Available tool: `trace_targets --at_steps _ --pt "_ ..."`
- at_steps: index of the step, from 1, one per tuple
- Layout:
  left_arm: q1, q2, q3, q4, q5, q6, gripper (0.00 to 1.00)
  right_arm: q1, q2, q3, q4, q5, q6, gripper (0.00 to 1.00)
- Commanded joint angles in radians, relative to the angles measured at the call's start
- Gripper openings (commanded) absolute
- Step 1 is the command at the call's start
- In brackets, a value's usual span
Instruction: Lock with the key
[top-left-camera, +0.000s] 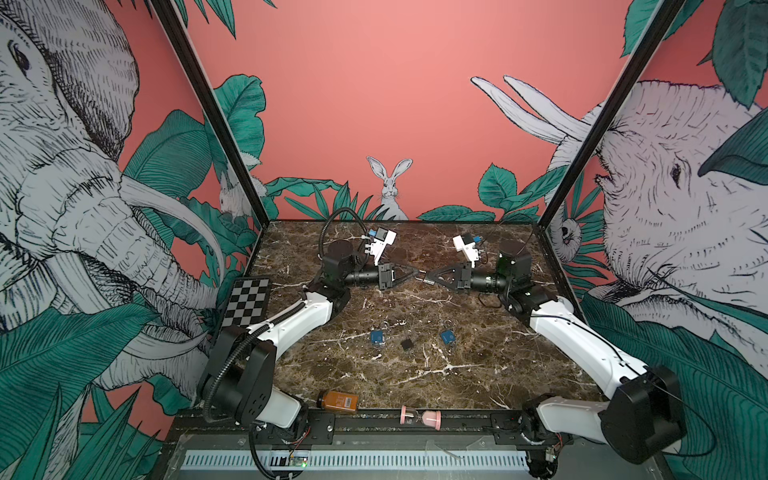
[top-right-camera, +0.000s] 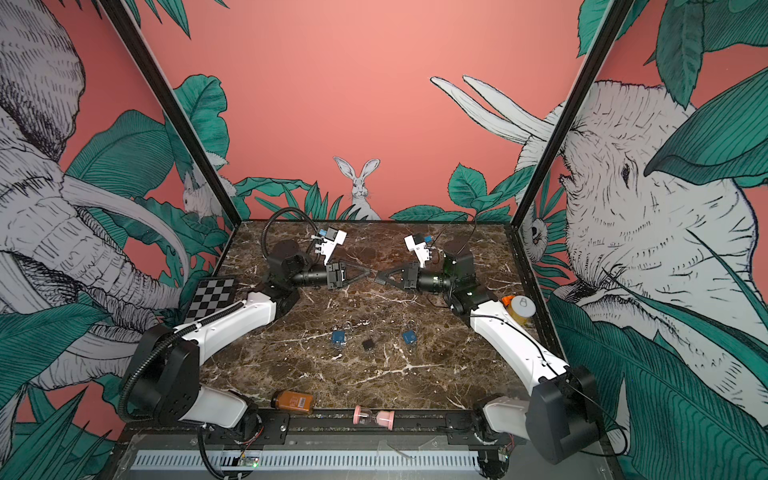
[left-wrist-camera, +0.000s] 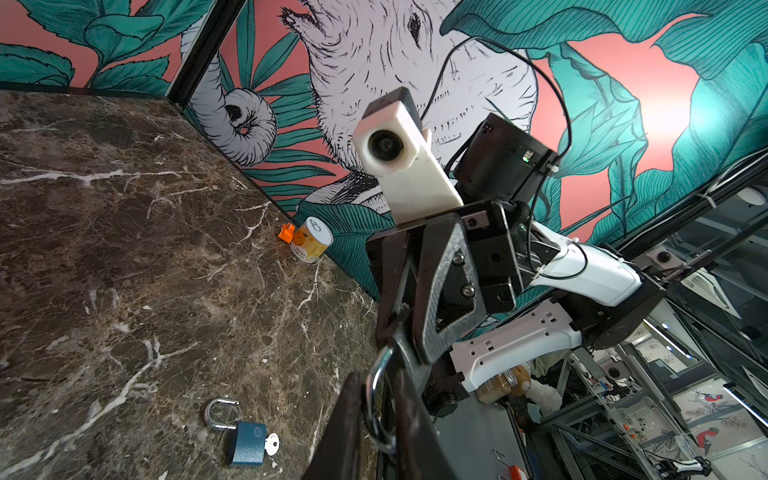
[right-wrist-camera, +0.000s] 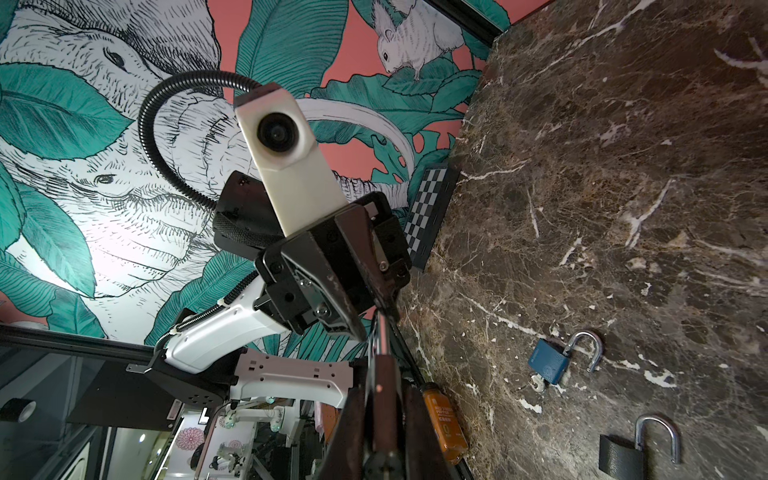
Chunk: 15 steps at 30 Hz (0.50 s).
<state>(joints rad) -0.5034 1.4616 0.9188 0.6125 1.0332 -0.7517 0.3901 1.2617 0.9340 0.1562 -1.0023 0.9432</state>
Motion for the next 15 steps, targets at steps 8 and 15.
trace_targets --at_steps 8,15 --pt "-0.017 -0.027 -0.017 0.001 0.035 0.021 0.13 -0.010 -0.038 -0.006 0.054 0.059 -0.036 0.00" --pt "-0.028 -0.023 -0.009 0.039 0.036 -0.017 0.05 -0.010 -0.031 -0.010 0.067 0.056 -0.040 0.00"
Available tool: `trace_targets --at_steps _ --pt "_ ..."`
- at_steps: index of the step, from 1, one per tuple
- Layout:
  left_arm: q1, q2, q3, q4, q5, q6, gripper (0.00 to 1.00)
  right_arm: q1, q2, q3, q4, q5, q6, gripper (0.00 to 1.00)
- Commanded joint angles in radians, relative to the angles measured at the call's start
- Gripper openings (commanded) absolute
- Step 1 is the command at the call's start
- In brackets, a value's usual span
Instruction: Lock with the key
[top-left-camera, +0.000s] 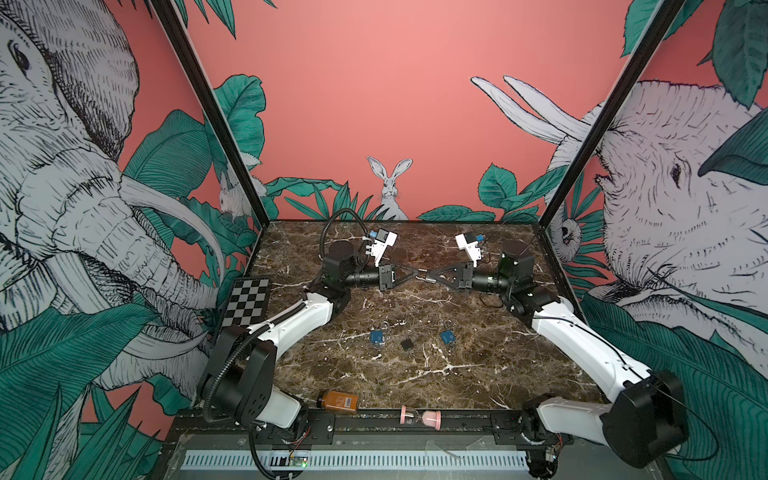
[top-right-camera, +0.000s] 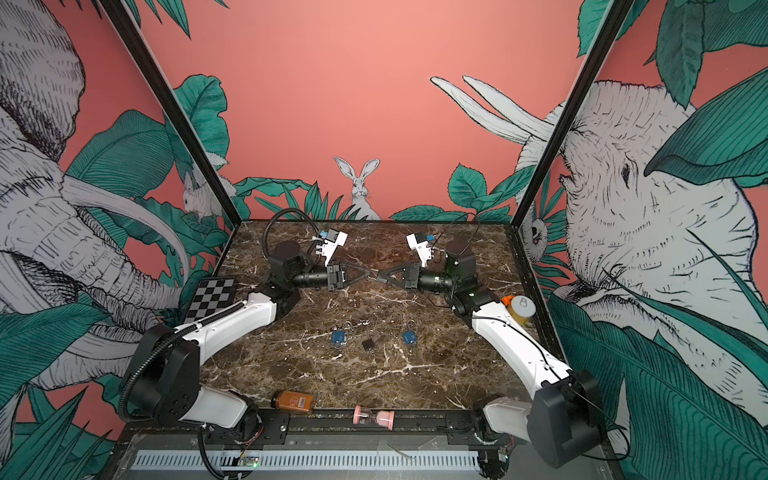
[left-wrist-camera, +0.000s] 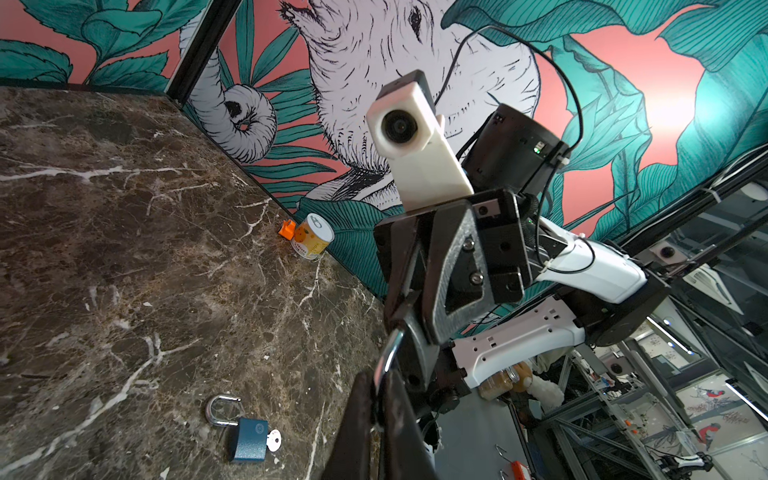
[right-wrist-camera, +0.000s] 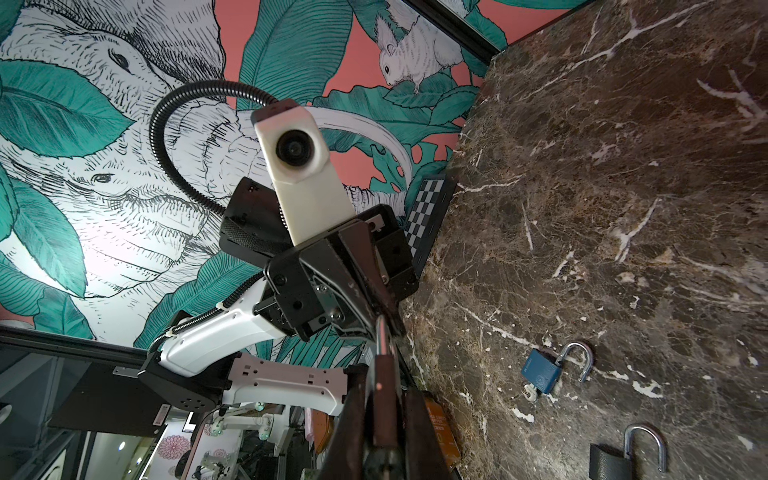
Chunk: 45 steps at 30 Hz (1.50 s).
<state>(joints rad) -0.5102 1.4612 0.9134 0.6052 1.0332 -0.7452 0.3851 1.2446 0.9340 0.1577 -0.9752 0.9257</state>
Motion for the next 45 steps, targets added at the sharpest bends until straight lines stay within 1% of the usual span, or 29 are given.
trace_targets --at_steps 1,2,5,7,15,20,26,31,34,37,40,41,42,43,45 --pt "-0.025 -0.019 -0.005 0.078 0.040 -0.049 0.04 -0.005 -0.013 -0.010 0.064 0.028 -0.025 0.00" --pt "-0.028 -0.015 -0.005 0.116 0.043 -0.083 0.00 -0.005 -0.013 -0.010 0.066 0.028 -0.028 0.00" --pt "-0.036 -0.011 -0.003 0.197 0.051 -0.174 0.00 -0.005 -0.013 -0.008 0.051 0.028 -0.046 0.00" --pt "-0.043 -0.016 -0.002 0.215 0.051 -0.203 0.00 -0.005 -0.011 -0.006 0.055 0.021 -0.051 0.00" --pt "-0.078 -0.053 0.029 0.197 0.051 -0.224 0.00 -0.005 -0.009 -0.006 0.037 0.025 -0.086 0.00" --pt "-0.113 -0.060 0.056 0.095 0.044 -0.149 0.00 -0.003 -0.003 -0.007 0.058 0.018 -0.074 0.00" --pt "-0.144 -0.047 0.054 0.117 0.042 -0.152 0.00 0.017 0.024 -0.001 0.095 0.025 -0.059 0.00" --pt "-0.180 -0.035 0.064 0.127 0.049 -0.146 0.00 0.065 0.085 0.022 0.130 0.039 -0.056 0.00" --pt "-0.184 -0.033 0.071 0.117 0.052 -0.133 0.00 0.082 0.130 0.038 0.160 0.045 -0.045 0.00" --pt "-0.183 -0.042 0.082 0.032 0.042 -0.081 0.00 0.070 0.146 0.039 0.191 0.056 -0.018 0.00" --pt "-0.185 -0.071 0.087 -0.127 -0.016 0.036 0.00 0.048 0.133 0.038 0.151 0.062 -0.040 0.00" --pt "-0.184 -0.075 0.085 -0.142 -0.034 0.054 0.03 0.043 0.128 0.034 0.138 0.061 -0.046 0.00" --pt "-0.184 -0.073 0.080 -0.131 -0.041 0.051 0.10 0.037 0.123 0.028 0.133 0.058 -0.046 0.00" --pt "-0.184 -0.069 0.075 -0.112 -0.045 0.040 0.15 0.033 0.120 0.021 0.131 0.053 -0.044 0.00" --pt "-0.175 -0.055 0.067 -0.059 -0.049 0.009 0.20 0.023 0.105 0.002 0.129 0.041 -0.041 0.00"
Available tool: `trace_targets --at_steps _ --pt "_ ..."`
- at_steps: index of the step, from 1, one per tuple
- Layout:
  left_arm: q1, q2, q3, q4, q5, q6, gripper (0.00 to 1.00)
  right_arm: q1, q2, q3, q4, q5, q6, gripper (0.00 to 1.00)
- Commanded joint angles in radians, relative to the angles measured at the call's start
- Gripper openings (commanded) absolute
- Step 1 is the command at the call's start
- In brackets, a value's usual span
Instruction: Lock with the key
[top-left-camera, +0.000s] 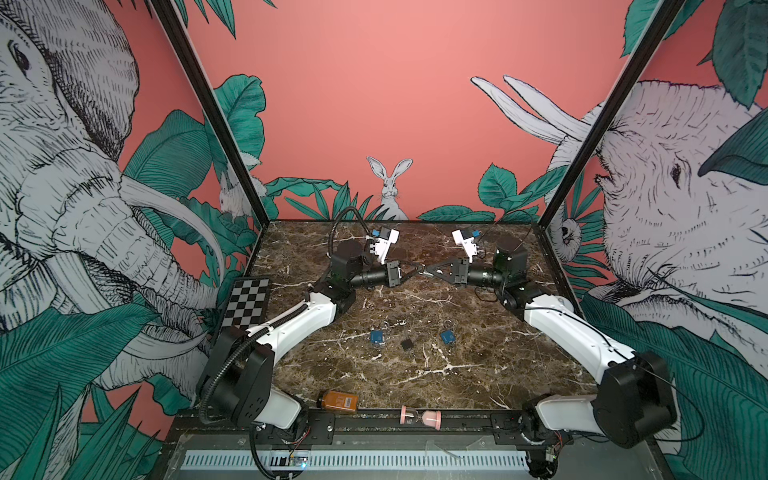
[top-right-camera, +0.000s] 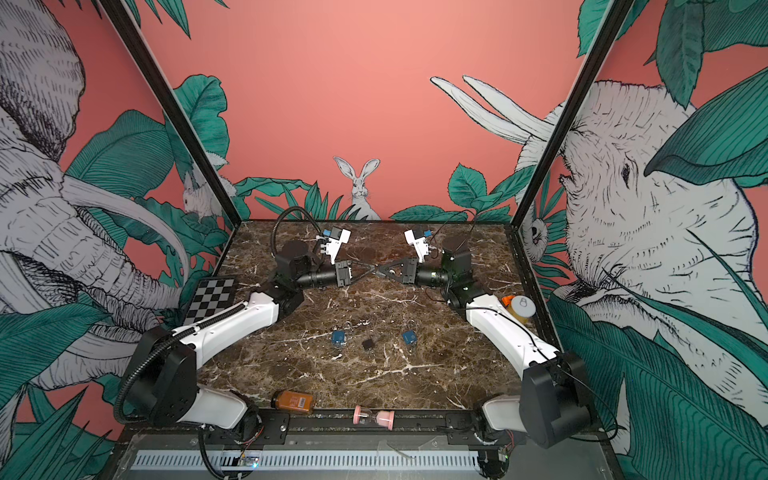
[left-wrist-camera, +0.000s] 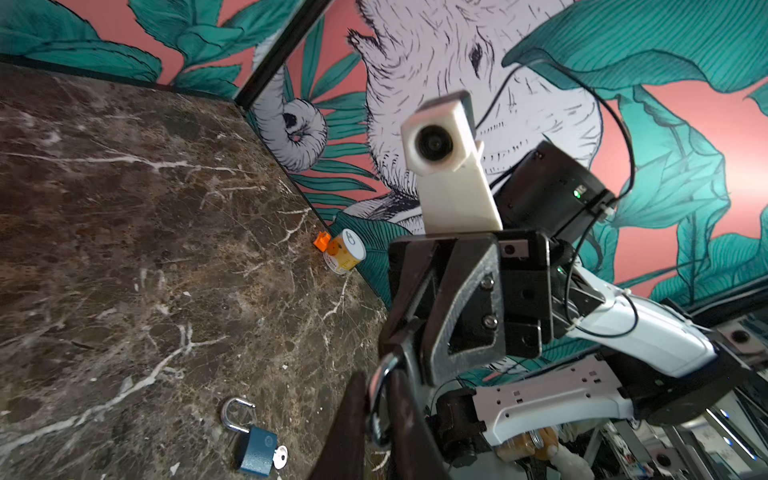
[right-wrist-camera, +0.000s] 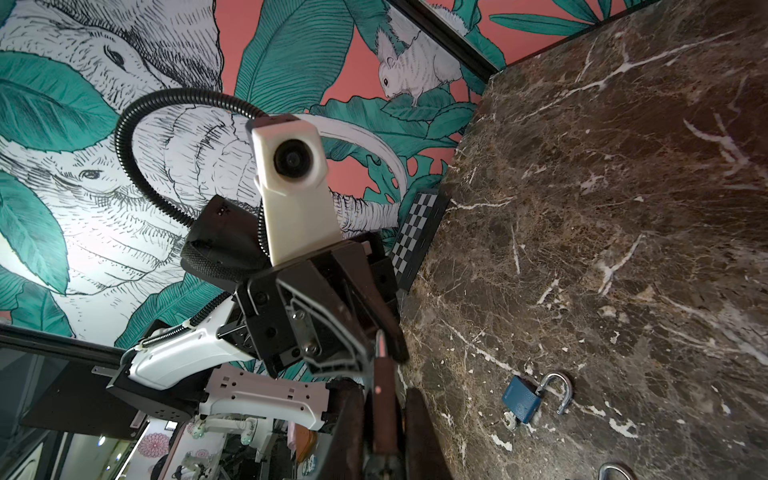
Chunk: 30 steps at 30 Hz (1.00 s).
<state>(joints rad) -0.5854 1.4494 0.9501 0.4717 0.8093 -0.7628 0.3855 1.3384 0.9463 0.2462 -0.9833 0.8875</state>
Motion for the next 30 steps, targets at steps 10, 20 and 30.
trace_targets --at_steps 10,20,30 --pt "-0.066 -0.020 0.028 0.163 0.206 -0.043 0.20 -0.026 -0.077 -0.064 -0.022 0.012 -0.048 0.00" --pt "-0.067 -0.008 0.013 0.222 0.212 -0.099 0.00 -0.040 -0.067 -0.078 0.028 -0.006 -0.020 0.00" --pt "0.008 -0.005 -0.087 0.456 0.080 -0.271 0.00 -0.054 -0.077 -0.127 0.242 -0.054 0.120 0.23"
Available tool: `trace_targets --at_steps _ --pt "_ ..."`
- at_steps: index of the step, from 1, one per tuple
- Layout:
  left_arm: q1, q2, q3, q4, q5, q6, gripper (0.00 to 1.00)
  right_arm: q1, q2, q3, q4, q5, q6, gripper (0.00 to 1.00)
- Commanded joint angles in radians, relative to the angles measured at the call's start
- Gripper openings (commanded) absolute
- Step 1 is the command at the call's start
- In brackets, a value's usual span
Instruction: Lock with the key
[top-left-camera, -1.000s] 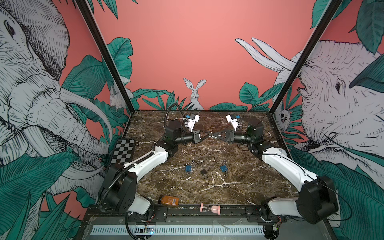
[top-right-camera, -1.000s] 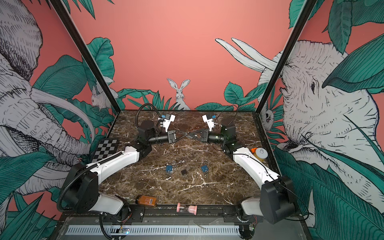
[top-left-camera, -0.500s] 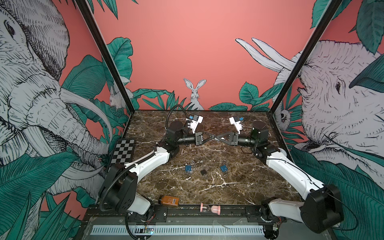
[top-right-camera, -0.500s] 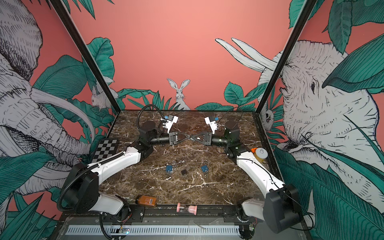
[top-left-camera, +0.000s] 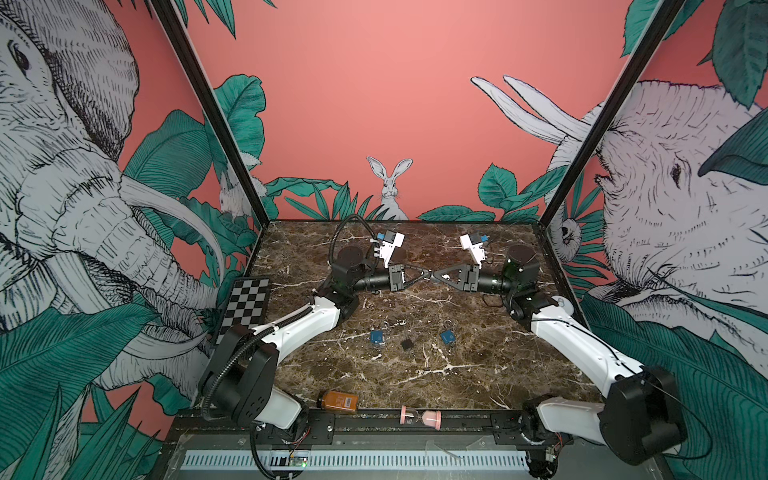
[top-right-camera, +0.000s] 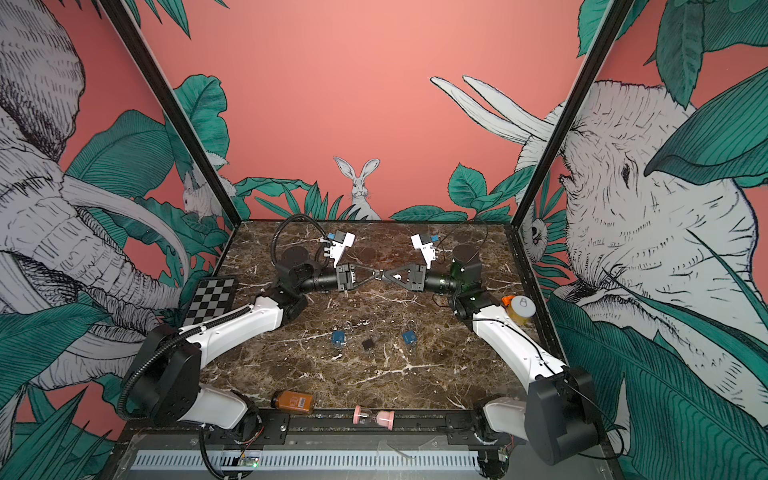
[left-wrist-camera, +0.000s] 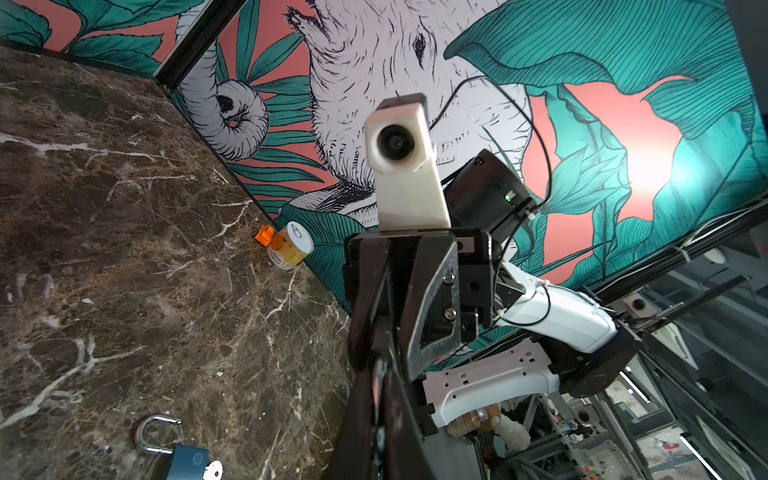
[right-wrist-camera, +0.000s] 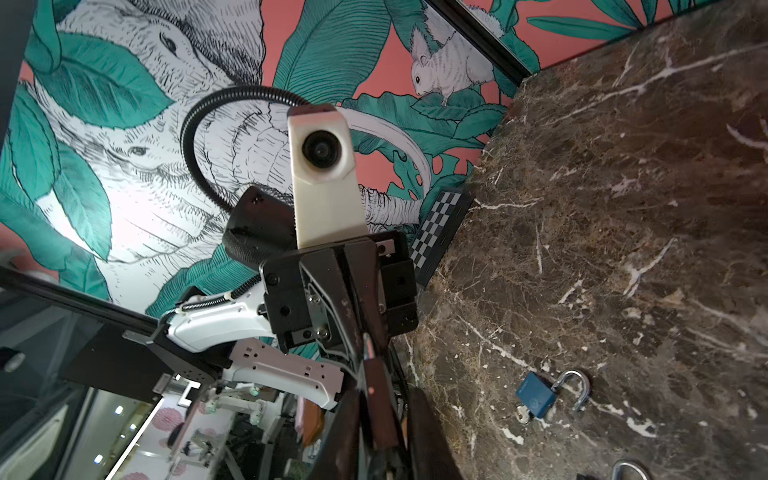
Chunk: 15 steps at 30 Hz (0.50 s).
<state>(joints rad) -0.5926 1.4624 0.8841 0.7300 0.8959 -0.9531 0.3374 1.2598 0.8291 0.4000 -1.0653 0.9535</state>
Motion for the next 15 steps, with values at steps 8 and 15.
trace_targets --at_steps 8,15 --pt "0.018 0.030 -0.019 0.297 0.009 -0.155 0.00 -0.006 -0.010 -0.019 0.098 0.024 0.051 0.24" --pt "0.017 0.025 0.009 0.176 0.034 -0.094 0.00 -0.005 -0.005 -0.021 0.150 0.021 0.076 0.03"
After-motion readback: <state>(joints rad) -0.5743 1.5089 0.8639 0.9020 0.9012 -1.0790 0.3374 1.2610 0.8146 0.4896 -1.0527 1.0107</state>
